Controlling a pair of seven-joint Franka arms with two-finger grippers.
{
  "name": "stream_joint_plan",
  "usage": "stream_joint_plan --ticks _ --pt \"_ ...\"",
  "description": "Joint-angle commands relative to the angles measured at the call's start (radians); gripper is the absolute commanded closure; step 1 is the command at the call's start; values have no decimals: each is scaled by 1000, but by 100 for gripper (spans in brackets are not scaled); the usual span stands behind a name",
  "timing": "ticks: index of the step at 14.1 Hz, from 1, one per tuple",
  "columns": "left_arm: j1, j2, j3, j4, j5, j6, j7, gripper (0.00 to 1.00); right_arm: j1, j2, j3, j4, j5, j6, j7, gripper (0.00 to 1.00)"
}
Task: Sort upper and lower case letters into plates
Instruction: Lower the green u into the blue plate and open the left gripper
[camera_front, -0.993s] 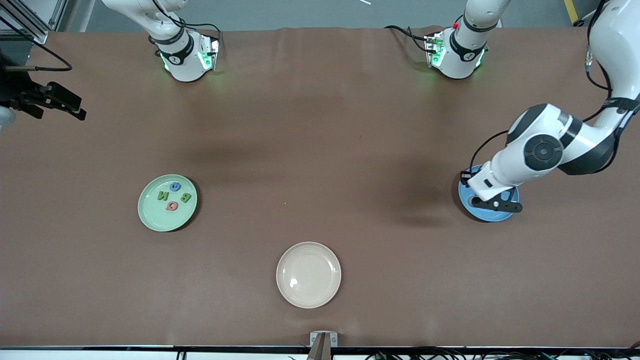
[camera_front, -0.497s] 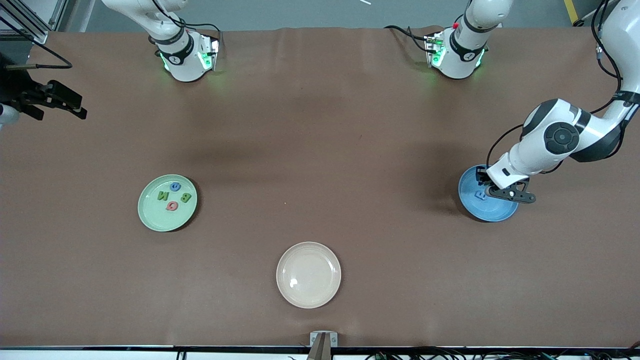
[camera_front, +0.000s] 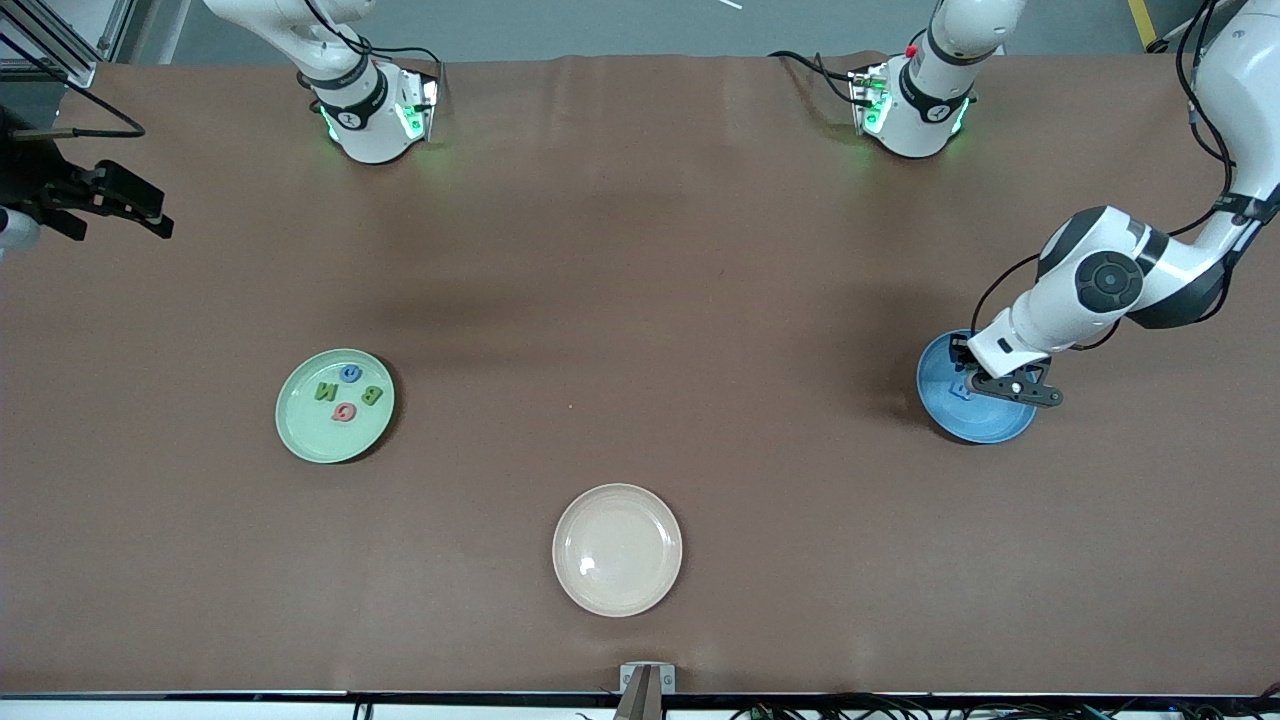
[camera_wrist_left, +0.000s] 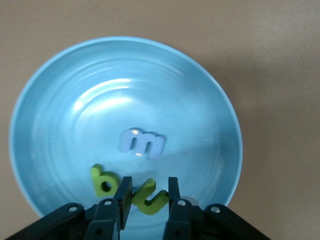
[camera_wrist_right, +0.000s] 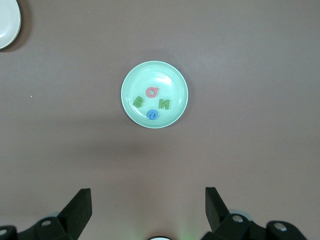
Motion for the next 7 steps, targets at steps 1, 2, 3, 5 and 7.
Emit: stream_joint_plan --ticks 1,2,3,5,7 --pt "-36 -3 25 -3 24 23 -30 82 7 -26 -3 -28 -13 4 6 0" --pt "-48 -3 39 -3 24 32 -30 82 5 -26 -3 -29 -13 3 6 0" --pt "-60 -3 57 -3 24 50 -30 82 4 -24 -3 -29 -13 4 8 0" --pt "-66 -3 67 -3 24 56 -30 82 0 -24 -4 -28 -13 3 8 0" --pt "-72 0 76 -3 24 59 -30 81 -1 -23 -4 -26 -13 4 8 0"
